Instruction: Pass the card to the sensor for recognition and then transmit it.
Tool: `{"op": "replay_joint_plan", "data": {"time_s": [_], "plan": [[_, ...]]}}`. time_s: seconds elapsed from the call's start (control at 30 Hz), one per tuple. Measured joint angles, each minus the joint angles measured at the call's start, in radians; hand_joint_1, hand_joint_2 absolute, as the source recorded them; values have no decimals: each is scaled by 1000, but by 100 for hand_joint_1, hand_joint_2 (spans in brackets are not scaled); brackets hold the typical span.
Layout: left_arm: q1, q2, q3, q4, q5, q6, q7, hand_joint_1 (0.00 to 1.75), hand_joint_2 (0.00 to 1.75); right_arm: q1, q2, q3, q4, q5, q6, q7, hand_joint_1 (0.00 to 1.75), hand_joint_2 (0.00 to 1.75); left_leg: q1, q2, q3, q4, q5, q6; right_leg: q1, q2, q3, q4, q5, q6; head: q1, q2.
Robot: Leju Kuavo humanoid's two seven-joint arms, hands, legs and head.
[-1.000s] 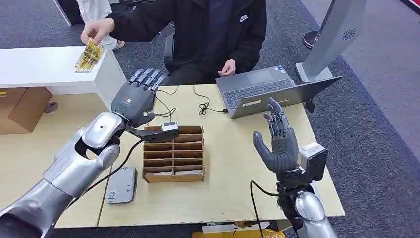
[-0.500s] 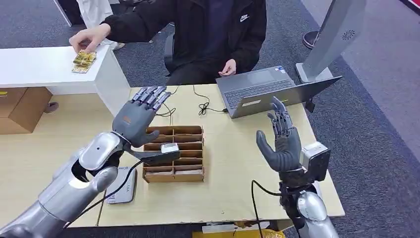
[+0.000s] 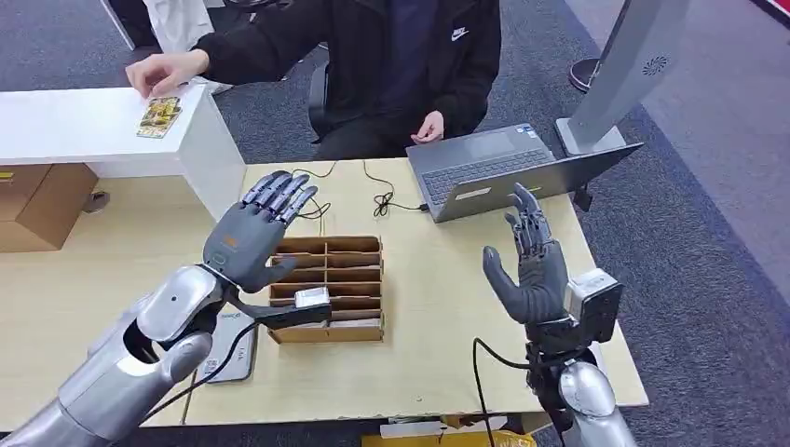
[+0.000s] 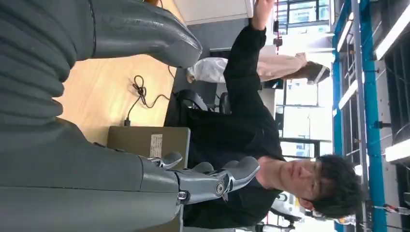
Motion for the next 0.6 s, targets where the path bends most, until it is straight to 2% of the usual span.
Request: {"op": "replay_joint_plan", "data": {"time_s": [0.17, 0.33, 0.57, 0.6], "plan": [[13, 10, 12, -11, -4, 1, 2, 10, 175, 1, 3, -5, 0, 0, 0, -1, 0, 175, 0, 0, 0, 0, 0, 0, 0, 0, 0, 0, 0, 0, 0, 0], [30, 21, 24, -13, -2, 0, 1, 24, 175, 3, 3, -10, 0, 0, 0, -3, 0, 175, 0, 0, 0, 0, 0, 0, 0, 0, 0, 0, 0, 0, 0, 0], [30, 21, 24, -14, -4, -8, 6, 26, 175, 2, 4, -10, 0, 1, 0, 2, 0, 175, 0, 0, 0, 0, 0, 0, 0, 0, 0, 0, 0, 0, 0, 0], [33, 21, 26, -20, -5, -15, 11, 21, 175, 2, 6, -10, -1, 2, 0, 9, 0, 175, 0, 0, 0, 0, 0, 0, 0, 0, 0, 0, 0, 0, 0, 0]]}}
